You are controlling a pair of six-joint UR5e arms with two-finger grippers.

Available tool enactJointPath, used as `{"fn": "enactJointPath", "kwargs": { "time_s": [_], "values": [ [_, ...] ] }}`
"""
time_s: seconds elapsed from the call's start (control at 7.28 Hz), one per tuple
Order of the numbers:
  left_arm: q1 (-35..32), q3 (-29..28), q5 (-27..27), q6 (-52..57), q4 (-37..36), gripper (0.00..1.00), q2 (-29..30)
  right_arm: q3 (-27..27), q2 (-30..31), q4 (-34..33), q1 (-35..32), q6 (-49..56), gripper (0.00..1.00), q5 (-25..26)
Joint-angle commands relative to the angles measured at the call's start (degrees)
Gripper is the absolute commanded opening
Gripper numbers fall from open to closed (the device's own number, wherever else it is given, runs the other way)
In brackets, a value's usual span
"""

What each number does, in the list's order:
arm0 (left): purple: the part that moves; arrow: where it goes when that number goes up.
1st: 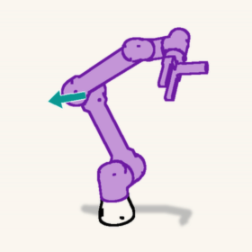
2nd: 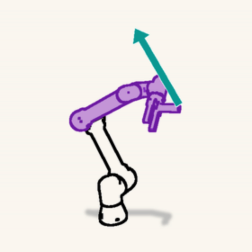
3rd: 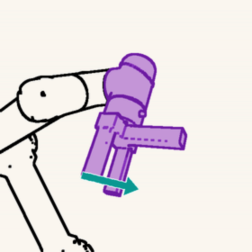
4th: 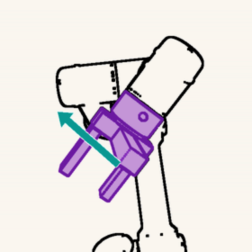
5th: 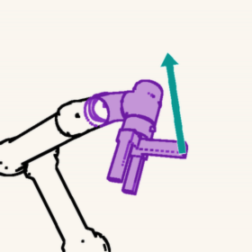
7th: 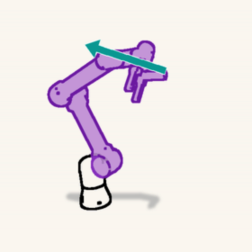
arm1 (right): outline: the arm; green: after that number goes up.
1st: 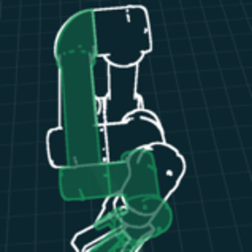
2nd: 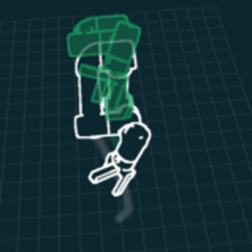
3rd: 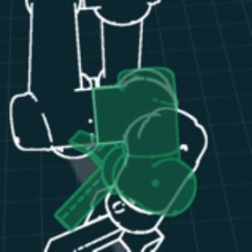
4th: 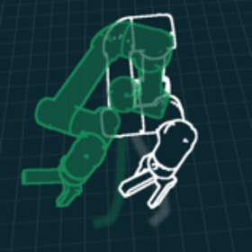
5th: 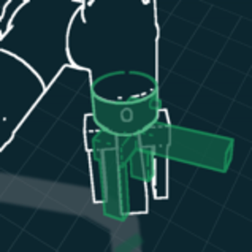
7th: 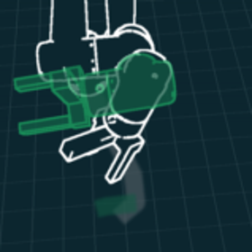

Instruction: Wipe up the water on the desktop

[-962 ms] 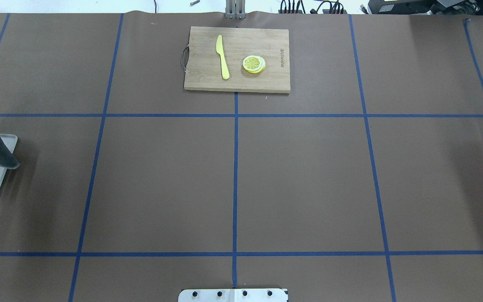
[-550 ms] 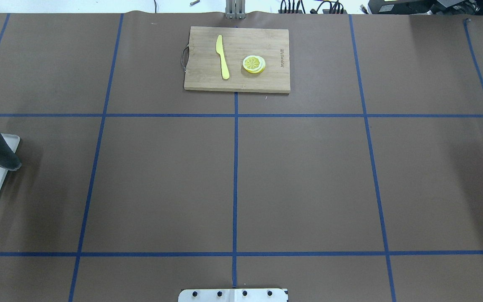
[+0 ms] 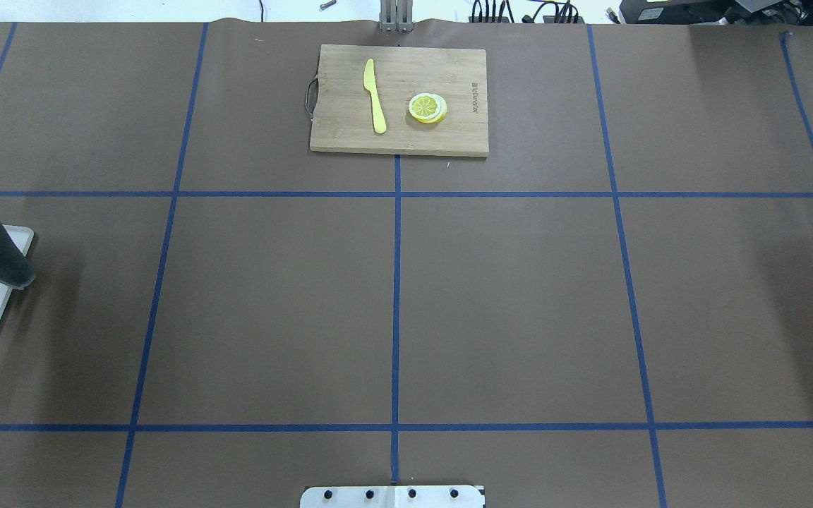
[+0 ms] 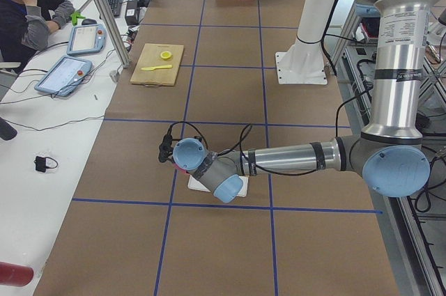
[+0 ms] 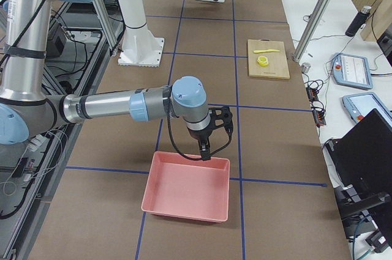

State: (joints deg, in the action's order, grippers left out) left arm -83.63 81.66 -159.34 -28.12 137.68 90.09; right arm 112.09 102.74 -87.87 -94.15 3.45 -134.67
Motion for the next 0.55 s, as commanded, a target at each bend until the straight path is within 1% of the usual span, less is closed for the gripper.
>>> {"fn": "enactJointPath", "kwargs": {
  "time_s": [0.0,0.14,0.27,0.41],
  "values": [
    [-1.9,8.2,0.3,-10.0,-1.0,0.0,0.4,0.9,0.0,0.0,0.0,0.1,1.0,-0.1],
    [-1.9,11.7,0.6,-15.8,-1.0,0.0,1.3,2.2,-0.1,0.1,0.0,0.1,1.0,-0.2],
    [-1.6,12.5,2.3,-20.0,-0.9,0.0,3.8,3.0,-0.2,0.0,0.0,-0.1,1.0,-0.7],
    [-0.4,12.8,4.9,-22.9,-0.9,0.0,6.1,3.0,-0.3,0.0,0.0,-0.5,1.0,-3.2]
  ]
}}
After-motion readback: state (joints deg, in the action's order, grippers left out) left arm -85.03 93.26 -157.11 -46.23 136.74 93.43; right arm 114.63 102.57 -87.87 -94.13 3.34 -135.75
